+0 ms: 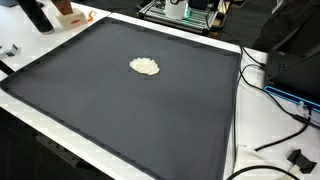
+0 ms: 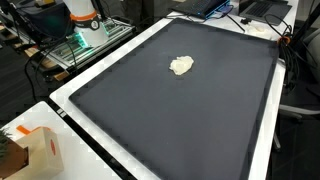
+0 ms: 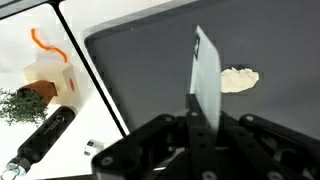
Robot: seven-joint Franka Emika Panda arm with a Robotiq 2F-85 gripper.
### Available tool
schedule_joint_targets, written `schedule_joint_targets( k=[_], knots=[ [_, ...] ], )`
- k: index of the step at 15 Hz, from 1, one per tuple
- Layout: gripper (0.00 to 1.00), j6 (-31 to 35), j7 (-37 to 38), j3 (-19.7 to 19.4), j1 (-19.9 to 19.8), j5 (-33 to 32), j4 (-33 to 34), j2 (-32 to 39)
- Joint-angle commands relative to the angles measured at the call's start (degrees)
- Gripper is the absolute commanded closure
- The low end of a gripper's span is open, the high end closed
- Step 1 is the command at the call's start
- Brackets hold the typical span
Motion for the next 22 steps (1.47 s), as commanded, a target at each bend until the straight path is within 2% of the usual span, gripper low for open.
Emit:
schedule_joint_targets(
  k=[1,4,8,11,16,22],
  knots=[
    [0.96,-0.11,0.24,-0.29,0.43,-0.26,0.11,0.08],
    [0.99,-0.12,0.24,-0.29,0.43,-0.26,0.11,0.08],
    [0.99,4.04,-5.45,-4.37,2.38,2.62,-1.12,4.26],
    [0.99,11.77,-12.11,-8.33,5.14,8.28,-2.29,8.15],
    [0.99,20.86,-24.75,-14.42,9.79,19.4,-2.92,15.49],
    [0.99,23.25,-38.57,-19.71,13.88,37.07,-1.79,25.55]
  ],
)
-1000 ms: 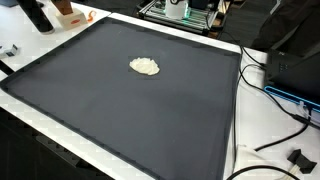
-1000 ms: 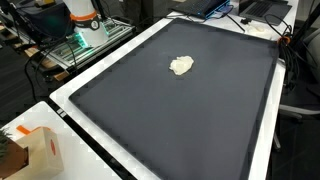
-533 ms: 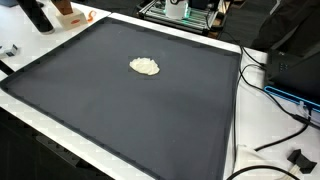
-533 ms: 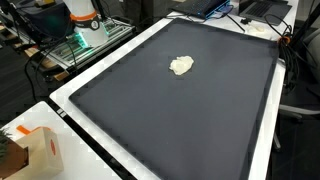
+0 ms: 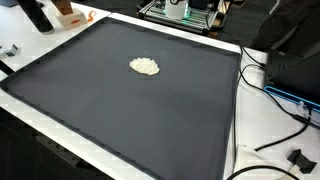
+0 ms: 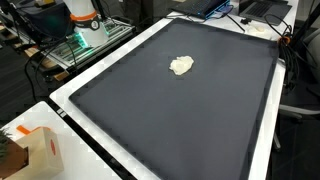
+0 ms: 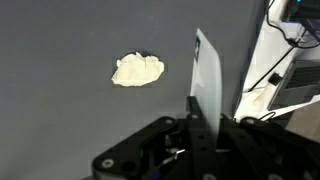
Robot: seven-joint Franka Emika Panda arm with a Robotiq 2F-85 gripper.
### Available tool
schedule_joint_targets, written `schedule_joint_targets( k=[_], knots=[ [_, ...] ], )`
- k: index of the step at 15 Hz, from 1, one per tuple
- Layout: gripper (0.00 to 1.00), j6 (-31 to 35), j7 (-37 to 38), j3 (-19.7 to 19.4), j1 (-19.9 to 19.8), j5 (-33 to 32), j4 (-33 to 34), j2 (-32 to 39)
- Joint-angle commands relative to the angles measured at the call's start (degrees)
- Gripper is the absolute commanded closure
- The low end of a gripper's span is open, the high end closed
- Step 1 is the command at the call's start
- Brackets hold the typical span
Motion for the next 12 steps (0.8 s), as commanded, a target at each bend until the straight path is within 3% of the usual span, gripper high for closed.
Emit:
schedule_joint_targets(
  k=[1,8,12],
  knots=[
    [0.99,0.83,-7.56,-2.76,2.27,10.18,1.29,6.49],
    [0.99,3.62,-11.25,0.19,-0.79,24.96,3.71,18.02],
    [0.99,4.95,-11.68,2.56,-2.88,29.2,5.12,23.97]
  ],
)
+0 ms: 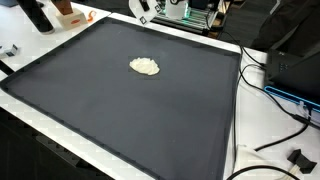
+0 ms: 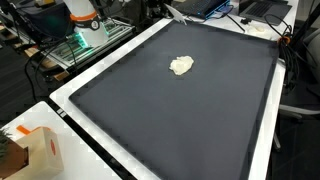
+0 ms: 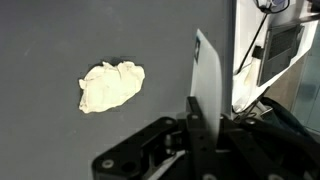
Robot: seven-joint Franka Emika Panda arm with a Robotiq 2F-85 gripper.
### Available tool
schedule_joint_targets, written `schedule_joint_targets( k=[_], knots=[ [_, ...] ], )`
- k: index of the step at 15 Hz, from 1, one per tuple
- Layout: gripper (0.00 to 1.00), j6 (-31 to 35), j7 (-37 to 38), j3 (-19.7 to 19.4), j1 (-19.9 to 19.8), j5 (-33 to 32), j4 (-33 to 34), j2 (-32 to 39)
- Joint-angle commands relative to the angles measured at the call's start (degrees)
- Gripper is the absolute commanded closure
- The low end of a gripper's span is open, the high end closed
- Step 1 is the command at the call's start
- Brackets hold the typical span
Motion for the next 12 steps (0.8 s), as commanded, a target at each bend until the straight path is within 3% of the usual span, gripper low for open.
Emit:
schedule_joint_targets(
  k=[1,12],
  knots=[
    [0.99,1.53,-1.19,2.7,-2.67,4.9,1.91,5.93],
    [0.99,5.32,2.3,7.07,-6.34,15.88,5.9,15.98]
  ],
)
